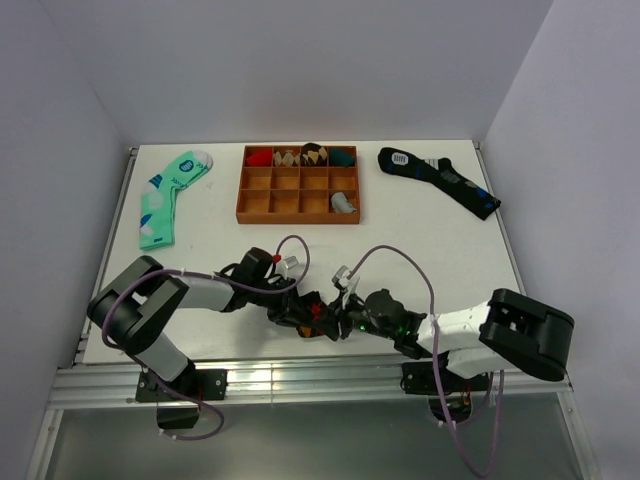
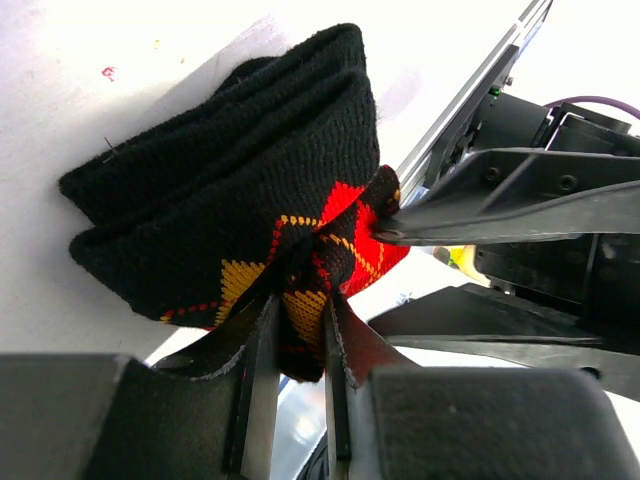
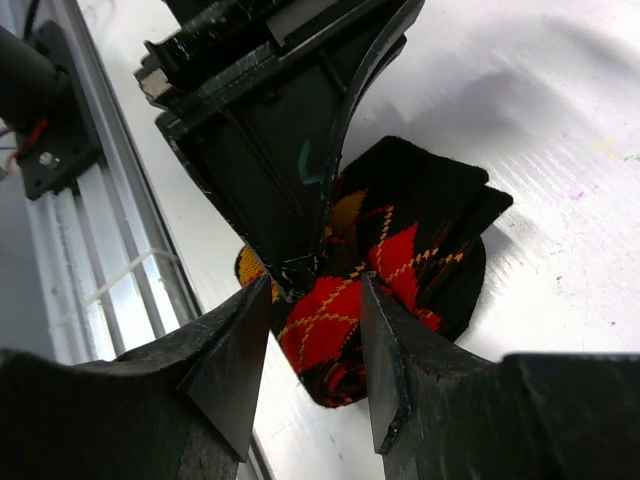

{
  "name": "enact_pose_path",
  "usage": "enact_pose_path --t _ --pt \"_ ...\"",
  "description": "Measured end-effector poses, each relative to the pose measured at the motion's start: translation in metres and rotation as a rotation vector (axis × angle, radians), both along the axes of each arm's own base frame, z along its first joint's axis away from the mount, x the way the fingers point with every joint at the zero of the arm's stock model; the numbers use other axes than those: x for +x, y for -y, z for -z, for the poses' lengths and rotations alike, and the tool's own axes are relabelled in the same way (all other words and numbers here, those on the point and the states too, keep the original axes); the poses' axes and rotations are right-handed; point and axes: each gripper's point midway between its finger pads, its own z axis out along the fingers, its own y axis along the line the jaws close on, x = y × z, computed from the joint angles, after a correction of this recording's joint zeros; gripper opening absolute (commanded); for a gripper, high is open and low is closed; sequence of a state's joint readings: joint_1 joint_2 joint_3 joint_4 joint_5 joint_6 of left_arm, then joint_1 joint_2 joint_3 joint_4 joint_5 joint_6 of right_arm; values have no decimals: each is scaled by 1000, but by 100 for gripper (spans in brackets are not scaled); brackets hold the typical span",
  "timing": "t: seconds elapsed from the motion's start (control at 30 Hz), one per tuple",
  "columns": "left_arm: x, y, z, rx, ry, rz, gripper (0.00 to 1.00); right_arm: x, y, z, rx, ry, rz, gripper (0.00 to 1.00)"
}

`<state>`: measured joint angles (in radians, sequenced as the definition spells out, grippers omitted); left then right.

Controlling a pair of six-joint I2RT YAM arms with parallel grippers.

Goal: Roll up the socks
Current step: Roll the sock at the center of the board.

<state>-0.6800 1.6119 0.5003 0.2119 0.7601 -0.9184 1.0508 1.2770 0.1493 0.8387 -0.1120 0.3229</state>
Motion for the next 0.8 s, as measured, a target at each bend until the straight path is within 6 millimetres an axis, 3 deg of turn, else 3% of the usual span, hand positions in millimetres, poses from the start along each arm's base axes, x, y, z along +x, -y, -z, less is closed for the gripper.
enact_pose_path --t 0.37,0.8 --pt "-1 -3 0 2 -28 -1 0 -5 -7 9 -17 38 13 48" --pt "-1 -19 0 16 -119 -40 0 -15 -19 17 -25 75 39 47"
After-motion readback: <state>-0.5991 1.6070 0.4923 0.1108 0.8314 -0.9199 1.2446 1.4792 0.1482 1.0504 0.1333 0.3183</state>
